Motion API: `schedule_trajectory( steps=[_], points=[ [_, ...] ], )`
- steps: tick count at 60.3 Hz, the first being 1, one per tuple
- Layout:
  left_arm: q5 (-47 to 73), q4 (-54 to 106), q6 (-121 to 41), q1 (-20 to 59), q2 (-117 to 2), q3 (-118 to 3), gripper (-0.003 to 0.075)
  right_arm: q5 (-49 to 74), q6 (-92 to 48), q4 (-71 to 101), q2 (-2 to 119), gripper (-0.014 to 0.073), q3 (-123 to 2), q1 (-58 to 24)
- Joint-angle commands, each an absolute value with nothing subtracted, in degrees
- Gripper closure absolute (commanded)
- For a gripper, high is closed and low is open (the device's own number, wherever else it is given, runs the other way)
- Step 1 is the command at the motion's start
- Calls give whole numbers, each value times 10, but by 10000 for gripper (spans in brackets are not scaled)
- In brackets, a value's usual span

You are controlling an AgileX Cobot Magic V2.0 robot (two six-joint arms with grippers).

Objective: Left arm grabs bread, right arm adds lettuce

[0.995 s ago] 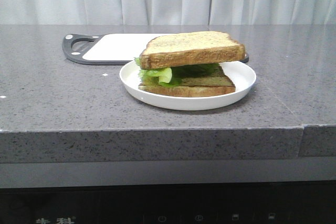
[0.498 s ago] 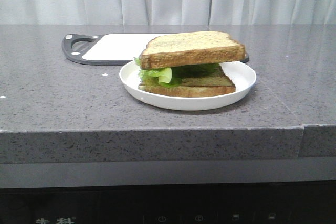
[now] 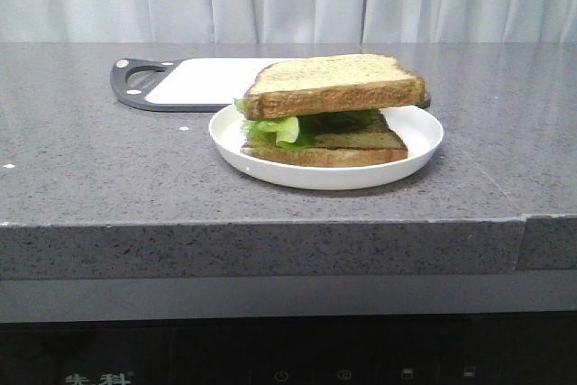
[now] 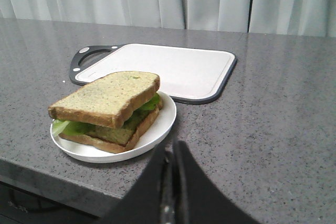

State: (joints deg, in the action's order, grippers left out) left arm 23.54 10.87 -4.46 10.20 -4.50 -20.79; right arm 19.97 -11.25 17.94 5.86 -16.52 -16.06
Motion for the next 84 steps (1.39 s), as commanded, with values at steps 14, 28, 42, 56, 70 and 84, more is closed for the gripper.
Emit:
schedule_trajectory(
  steps=[14, 28, 42, 56, 70, 84],
  points=[
    [142, 58, -40, 36, -8, -126, 741, 155, -111, 177, 63, 654, -180, -158],
    [58, 56, -40, 33, 14, -16, 741, 155, -111, 177, 63, 654, -180, -158],
    [58, 60, -39, 33, 13, 5, 741, 155, -111, 177, 63, 654, -180, -158],
    [58, 60, -39, 33, 13, 5, 741, 155, -111, 177, 63, 654, -180, -158],
    [58, 60, -39, 33, 13, 5, 741, 155, -111, 177, 63, 654, -180, -158],
    [58, 60, -39, 33, 13, 5, 741, 155, -111, 177, 63, 654, -180, -158]
  ],
)
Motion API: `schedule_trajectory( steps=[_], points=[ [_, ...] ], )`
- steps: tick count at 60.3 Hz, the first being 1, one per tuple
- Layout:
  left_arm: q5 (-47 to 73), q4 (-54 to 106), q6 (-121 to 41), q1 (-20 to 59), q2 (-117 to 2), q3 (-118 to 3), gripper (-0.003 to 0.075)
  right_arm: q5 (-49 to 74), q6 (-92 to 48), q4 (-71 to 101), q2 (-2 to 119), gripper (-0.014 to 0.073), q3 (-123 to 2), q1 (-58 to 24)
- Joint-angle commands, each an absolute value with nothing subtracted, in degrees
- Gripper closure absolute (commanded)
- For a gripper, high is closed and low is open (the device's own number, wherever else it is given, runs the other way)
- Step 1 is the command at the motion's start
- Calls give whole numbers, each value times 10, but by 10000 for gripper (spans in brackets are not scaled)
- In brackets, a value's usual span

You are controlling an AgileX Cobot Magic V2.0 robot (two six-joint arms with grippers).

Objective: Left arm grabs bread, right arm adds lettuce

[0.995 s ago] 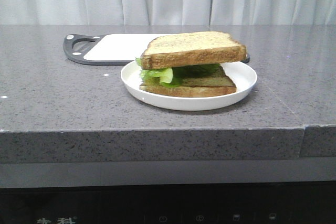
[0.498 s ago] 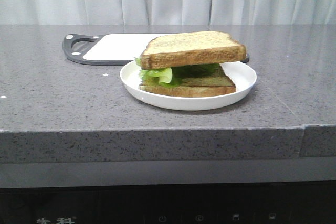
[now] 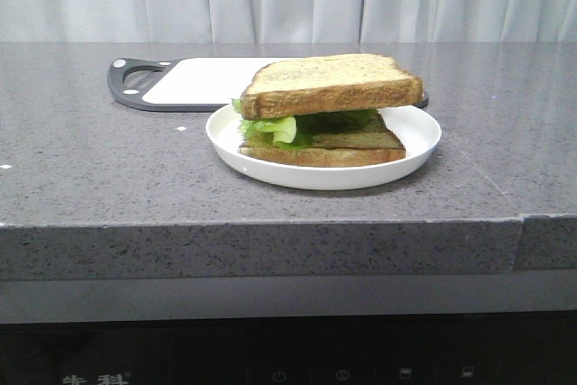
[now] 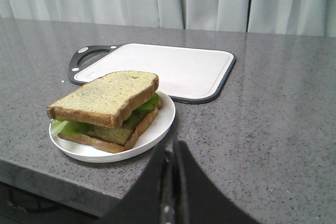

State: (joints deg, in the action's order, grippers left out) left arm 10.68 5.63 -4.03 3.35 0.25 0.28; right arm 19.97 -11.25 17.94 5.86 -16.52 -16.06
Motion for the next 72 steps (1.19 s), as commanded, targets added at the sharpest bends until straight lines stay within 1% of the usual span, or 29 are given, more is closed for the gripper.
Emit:
schedule_trajectory(
  steps=[1, 10, 18, 29, 42, 72],
  points=[
    [58, 60, -39, 33, 13, 5, 741, 155, -111, 177, 63, 654, -180, -158],
    [58, 60, -39, 33, 13, 5, 741, 153, -111, 177, 63, 654, -176, -158],
    [58, 60, -39, 33, 13, 5, 741, 122, -108, 164, 60, 654, -144, -144],
    [58, 60, -39, 33, 13, 5, 741, 58, -92, 141, 25, 654, -65, -69],
    [58, 60, -39, 33, 13, 5, 741, 55, -77, 140, -18, 654, 11, 2],
    [58, 60, -39, 33, 13, 5, 741, 69, -77, 121, -18, 654, 14, 9]
  ],
)
